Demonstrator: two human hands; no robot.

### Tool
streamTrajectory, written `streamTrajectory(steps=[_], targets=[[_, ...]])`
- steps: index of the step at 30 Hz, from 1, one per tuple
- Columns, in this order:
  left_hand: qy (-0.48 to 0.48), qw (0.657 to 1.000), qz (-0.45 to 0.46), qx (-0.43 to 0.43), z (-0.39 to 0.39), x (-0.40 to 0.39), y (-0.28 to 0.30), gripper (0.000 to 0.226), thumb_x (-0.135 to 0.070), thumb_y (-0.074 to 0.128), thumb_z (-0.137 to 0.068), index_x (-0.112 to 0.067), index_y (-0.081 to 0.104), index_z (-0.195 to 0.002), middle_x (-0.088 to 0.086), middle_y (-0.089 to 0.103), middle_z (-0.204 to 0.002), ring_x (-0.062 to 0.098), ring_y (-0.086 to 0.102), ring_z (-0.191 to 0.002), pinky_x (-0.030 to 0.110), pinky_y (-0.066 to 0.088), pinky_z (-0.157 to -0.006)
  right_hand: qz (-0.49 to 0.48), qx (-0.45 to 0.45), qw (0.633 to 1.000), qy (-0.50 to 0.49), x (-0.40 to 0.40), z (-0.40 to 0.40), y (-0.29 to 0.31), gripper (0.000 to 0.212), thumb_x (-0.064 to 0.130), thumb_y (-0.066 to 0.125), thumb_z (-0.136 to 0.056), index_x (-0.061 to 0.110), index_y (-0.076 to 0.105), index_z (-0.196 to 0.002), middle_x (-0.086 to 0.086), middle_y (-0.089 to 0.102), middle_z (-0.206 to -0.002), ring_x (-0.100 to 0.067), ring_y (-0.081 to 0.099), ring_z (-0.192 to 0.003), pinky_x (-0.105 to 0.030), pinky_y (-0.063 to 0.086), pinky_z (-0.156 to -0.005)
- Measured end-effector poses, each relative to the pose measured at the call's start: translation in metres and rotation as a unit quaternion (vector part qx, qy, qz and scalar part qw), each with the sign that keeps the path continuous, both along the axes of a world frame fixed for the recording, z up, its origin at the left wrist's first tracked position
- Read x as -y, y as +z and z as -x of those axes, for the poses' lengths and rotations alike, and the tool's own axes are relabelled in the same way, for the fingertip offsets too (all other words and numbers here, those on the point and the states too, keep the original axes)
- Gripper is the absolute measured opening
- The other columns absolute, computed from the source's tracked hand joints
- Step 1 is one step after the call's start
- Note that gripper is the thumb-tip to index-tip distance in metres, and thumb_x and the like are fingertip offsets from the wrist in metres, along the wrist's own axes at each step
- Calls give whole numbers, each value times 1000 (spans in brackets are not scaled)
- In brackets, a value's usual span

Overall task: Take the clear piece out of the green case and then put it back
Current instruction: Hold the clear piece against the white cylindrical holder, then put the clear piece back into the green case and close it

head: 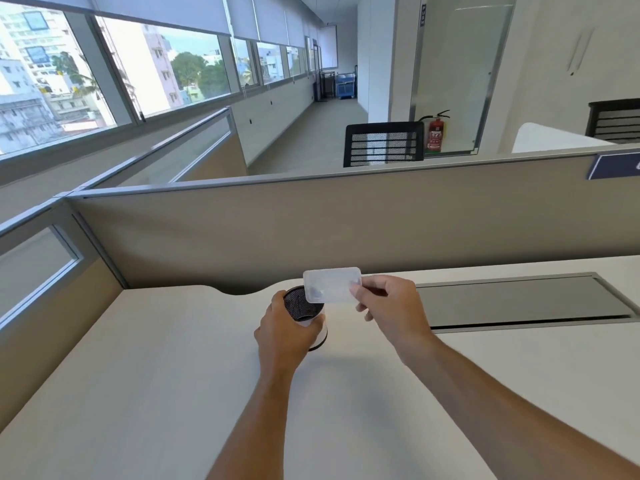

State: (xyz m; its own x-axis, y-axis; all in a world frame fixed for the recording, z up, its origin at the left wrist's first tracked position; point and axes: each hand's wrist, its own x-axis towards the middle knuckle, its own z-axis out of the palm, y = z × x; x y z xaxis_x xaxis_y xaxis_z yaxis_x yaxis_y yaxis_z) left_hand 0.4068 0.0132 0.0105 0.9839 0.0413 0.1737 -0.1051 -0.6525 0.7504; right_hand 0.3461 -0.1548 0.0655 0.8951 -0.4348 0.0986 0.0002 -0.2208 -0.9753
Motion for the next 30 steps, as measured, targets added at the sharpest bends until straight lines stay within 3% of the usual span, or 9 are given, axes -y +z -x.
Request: streamTrajectory(steps=[4, 8, 12, 20, 23, 26, 30], targets=[[2, 1000, -4, -4, 1, 0, 1, 61, -49, 81, -71, -26, 53, -120, -16, 58, -98, 24, 65, -102, 48, 53, -95, -155, -25, 987, 17, 10, 13, -3, 16, 19, 76, -89, 9, 78, -77, 0, 68, -60, -15, 60, -56, -26, 53, -62], [1, 1000, -4, -3, 0, -1, -1, 61, -49, 82, -71, -27, 53, -121, -17, 58, -99, 22, 64, -101, 47, 53, -94, -217, -44, 975, 22, 10, 20, -10, 17, 19, 79, -87, 3, 79, -81, -5, 71, -68, -17, 62, -60, -28, 59, -69], [8, 1000, -11, -15, 0, -1, 0, 64, -47, 82, -70, -27, 53, -123, -12, 66, -106, 23, 64, -103, 47, 51, -97, -260, -43, 964, 29, 6, 34, -15, 15, 17, 80, -87, 3, 80, -83, -6, 71, -70, -16, 62, -60, -24, 58, -66], [6, 998, -49, -31, 1, 0, 4, 64, -48, 78, -73, -22, 52, -125, -1, 67, -116, 28, 62, -107, 48, 46, -99, -246, -15, 969, 23, 14, 82, -11, 7, 16, 78, -88, 11, 82, -86, -4, 72, -72, -14, 62, -61, -19, 56, -62], [0, 995, -89, -35, 2, -2, 3, 86, -59, 77, -72, -19, 43, -140, 6, 58, -134, 31, 58, -119, 51, 43, -103, -229, 4, 973, 18, 23, 100, -8, 5, 14, 78, -88, 12, 82, -88, -4, 72, -72, -14, 61, -61, -19, 55, -62], [-17, 991, -127, -42, 9, -5, 5, 120, -65, 80, -68, -15, 17, -157, 10, 38, -155, 35, 47, -135, 54, 36, -108, -221, 12, 975, 13, 31, 117, -5, 4, 13, 78, -87, 11, 81, -88, -3, 70, -72, -16, 60, -61, -20, 55, -61], [-52, 993, -107, 19, 48, -4, 13, 120, -66, 78, -68, -18, 15, -159, 5, 26, -163, 30, 38, -143, 53, 33, -111, -211, -3, 977, 4, 39, 143, -5, 11, 11, 79, -86, 11, 80, -97, -4, 70, -74, -17, 59, -58, -23, 54, -62]])
